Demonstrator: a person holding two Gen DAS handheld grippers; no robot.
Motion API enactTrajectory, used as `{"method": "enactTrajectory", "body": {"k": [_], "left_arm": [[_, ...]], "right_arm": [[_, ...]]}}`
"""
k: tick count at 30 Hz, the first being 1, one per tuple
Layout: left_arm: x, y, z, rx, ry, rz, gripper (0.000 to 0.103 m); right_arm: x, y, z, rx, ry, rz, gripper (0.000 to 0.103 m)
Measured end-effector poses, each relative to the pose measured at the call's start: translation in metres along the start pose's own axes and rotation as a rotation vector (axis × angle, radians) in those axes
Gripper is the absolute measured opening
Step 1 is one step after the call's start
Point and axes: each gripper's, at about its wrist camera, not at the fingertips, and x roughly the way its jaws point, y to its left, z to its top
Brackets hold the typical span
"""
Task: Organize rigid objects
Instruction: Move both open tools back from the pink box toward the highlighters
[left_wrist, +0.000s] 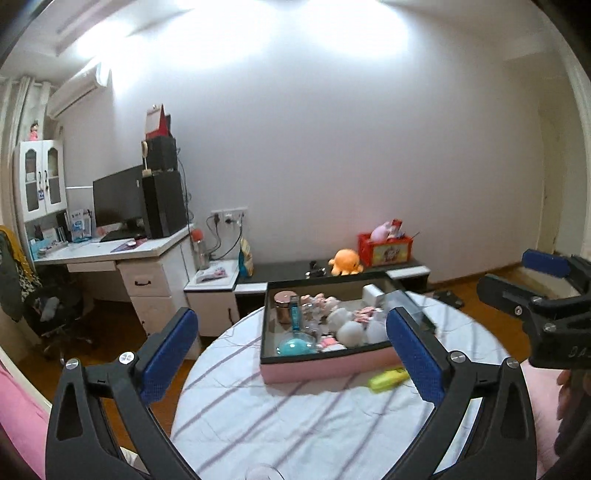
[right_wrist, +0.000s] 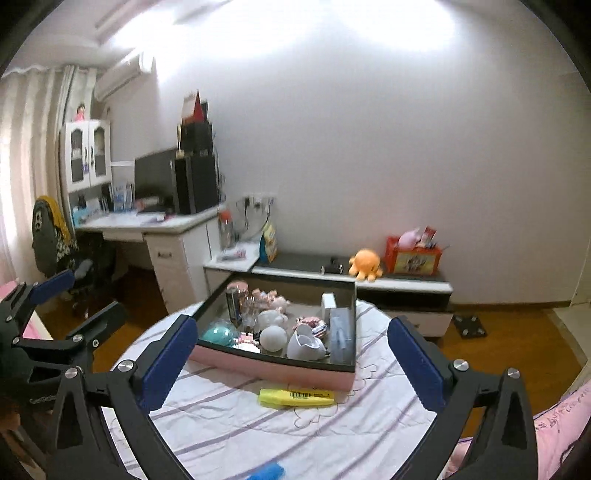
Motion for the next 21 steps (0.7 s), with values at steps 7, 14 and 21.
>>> {"method": "enactTrajectory", "body": {"k": [7, 14, 21], "left_arm": [[-0.046, -0.010, -0.019, 0.009, -0.028, 0.003, 0.103], [-0.060, -0.015, -0.025, 0.031, -0.022, 0.007, 0.103], [-0.064, -0.017, -0.027, 0.053, -0.013, 0.012, 0.103]], "right_arm": [[-0.049, 0.006, -0.029, 0.006, -0.075, -0.070, 0.103], [-0.069, 0.011, -0.039, -0.001, -0.079, -0.112, 0.103], [-0.080, 0.011, -0.044, 0.009, -0.080, -0.115, 0.103]]}}
